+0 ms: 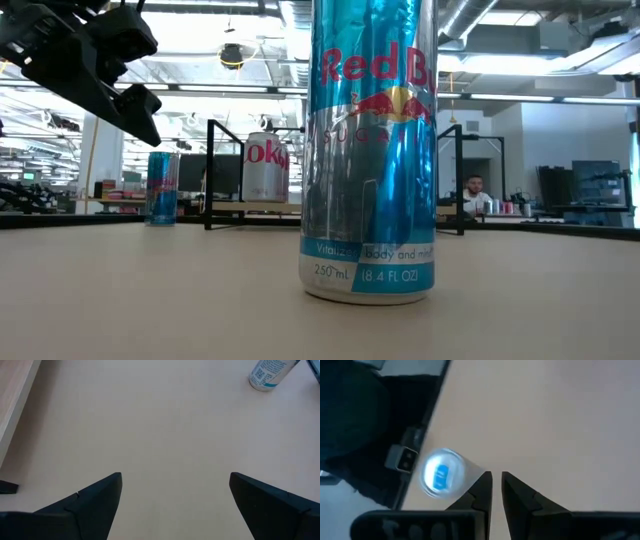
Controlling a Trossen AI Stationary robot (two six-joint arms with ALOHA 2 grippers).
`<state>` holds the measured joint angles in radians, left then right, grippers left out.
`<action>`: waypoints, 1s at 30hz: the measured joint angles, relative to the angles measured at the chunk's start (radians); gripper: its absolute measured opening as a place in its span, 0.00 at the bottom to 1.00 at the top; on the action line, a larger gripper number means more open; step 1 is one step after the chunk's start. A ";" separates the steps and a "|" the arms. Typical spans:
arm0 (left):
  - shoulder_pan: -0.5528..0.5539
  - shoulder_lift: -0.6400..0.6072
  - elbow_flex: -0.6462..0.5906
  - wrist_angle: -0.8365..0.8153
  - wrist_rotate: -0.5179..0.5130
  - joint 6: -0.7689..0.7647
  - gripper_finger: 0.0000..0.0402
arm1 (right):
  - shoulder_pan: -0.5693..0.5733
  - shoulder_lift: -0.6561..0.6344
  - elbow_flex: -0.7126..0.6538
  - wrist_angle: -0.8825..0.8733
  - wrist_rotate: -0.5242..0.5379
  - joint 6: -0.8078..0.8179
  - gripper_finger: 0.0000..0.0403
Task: Place canned beverage on shelf
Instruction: Put the bottom blue soda can on the shelf
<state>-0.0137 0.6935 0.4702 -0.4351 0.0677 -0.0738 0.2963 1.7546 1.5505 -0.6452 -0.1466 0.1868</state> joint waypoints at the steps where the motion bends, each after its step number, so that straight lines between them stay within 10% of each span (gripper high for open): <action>1: 0.000 0.000 0.000 0.000 0.000 0.000 0.88 | 0.022 0.000 0.000 0.022 0.015 0.004 0.17; 9: 0.000 0.000 0.000 0.000 0.014 -0.002 0.88 | 0.163 -0.002 0.000 0.141 0.192 0.026 0.22; 18: 0.000 0.000 0.000 0.006 0.008 -0.010 0.88 | 0.260 0.001 0.000 0.154 0.414 0.041 0.59; 30: 0.000 0.000 0.000 0.006 0.005 -0.010 0.88 | 0.279 0.001 0.000 0.152 0.441 0.130 0.90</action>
<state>-0.0137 0.6933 0.4702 -0.4286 0.0723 -0.0834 0.5755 1.7557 1.5509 -0.4931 0.2943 0.3168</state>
